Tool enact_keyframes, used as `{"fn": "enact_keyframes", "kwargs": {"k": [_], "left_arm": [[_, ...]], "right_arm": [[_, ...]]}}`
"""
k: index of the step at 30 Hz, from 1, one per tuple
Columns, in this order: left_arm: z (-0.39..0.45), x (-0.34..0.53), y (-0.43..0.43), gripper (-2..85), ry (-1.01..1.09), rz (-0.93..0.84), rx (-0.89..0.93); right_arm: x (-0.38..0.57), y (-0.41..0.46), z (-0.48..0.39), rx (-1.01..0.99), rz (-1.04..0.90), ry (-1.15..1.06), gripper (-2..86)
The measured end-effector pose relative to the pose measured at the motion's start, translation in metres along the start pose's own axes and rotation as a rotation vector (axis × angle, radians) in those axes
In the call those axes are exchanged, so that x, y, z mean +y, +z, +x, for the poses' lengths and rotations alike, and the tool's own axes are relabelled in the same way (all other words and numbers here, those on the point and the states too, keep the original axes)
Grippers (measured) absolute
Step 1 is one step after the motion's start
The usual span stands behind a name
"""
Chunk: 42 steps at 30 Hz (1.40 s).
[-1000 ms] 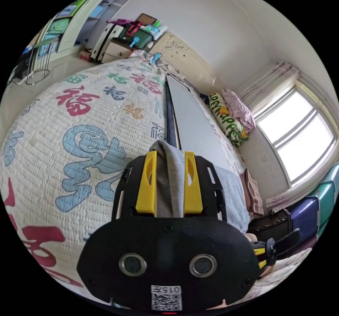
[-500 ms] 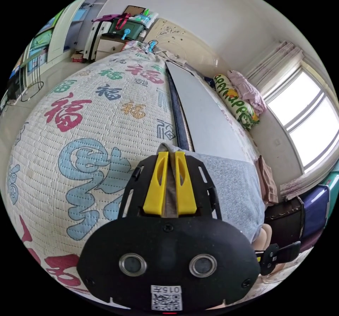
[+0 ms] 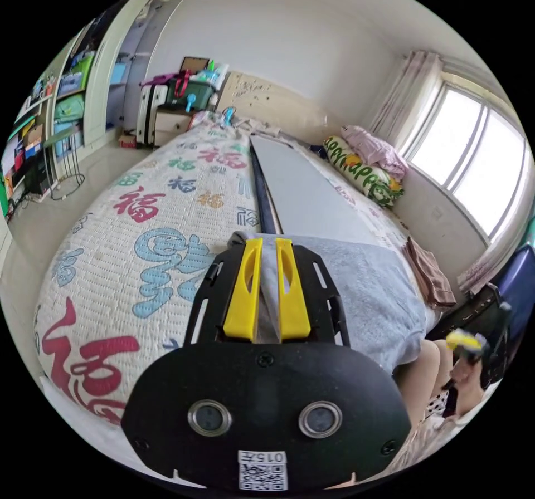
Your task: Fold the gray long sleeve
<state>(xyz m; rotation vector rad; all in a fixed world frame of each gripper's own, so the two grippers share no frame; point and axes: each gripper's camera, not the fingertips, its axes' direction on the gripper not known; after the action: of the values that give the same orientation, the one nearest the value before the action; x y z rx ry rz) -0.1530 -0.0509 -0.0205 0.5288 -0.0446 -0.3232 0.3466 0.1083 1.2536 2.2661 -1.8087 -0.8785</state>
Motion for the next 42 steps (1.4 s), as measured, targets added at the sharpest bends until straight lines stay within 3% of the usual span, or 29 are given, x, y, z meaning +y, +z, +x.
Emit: {"fn": "enact_keyframes", "kwargs": {"k": [4, 6, 9, 13, 18, 24, 31, 33, 38, 42], "left_arm": [[0.048, 0.063, -0.061, 4.2, 0.024, 0.114, 0.008], [0.068, 0.085, -0.074, 3.5, 0.026, 0.122, 0.011], [0.111, 0.102, -0.079, 4.0, 0.084, 0.082, 0.071], [0.188, 0.096, -0.065, 5.2, 0.269, -0.009, 0.155], [0.233, 0.072, -0.032, 5.5, 0.32, -0.111, 0.215], [0.26, 0.033, -0.016, 5.4, 0.312, -0.162, 0.277], [0.301, -0.033, -0.009, 5.8, 0.418, -0.173, 0.256], [0.317, -0.058, -0.001, 6.1, 0.454, -0.158, 0.263], [0.382, -0.146, 0.043, 7.4, 0.536, -0.135, 0.333], [0.465, -0.23, 0.109, 8.8, 0.626, -0.143, 0.383]], "right_arm": [[-0.017, -0.155, -0.033, 0.126, 0.473, 0.198, -0.4], [-0.016, -0.245, -0.093, 0.126, 0.766, 0.14, -0.5], [-0.002, -0.319, -0.179, 0.116, 1.037, 0.011, -0.5], [0.012, -0.366, -0.246, -0.047, 1.223, -0.09, -0.6], [-0.003, -0.404, -0.3, -0.107, 1.335, -0.108, -0.6], [-0.052, -0.438, -0.32, -0.307, 1.307, -0.094, -0.6], [-0.125, -0.447, -0.311, -0.297, 1.203, -0.105, -0.3], [-0.157, -0.427, -0.276, -0.182, 1.034, -0.039, 0.2], [-0.22, -0.337, -0.134, -0.229, 0.557, 0.275, 5.6], [-0.261, -0.259, -0.059, -0.112, 0.269, 0.467, 10.5]]}}
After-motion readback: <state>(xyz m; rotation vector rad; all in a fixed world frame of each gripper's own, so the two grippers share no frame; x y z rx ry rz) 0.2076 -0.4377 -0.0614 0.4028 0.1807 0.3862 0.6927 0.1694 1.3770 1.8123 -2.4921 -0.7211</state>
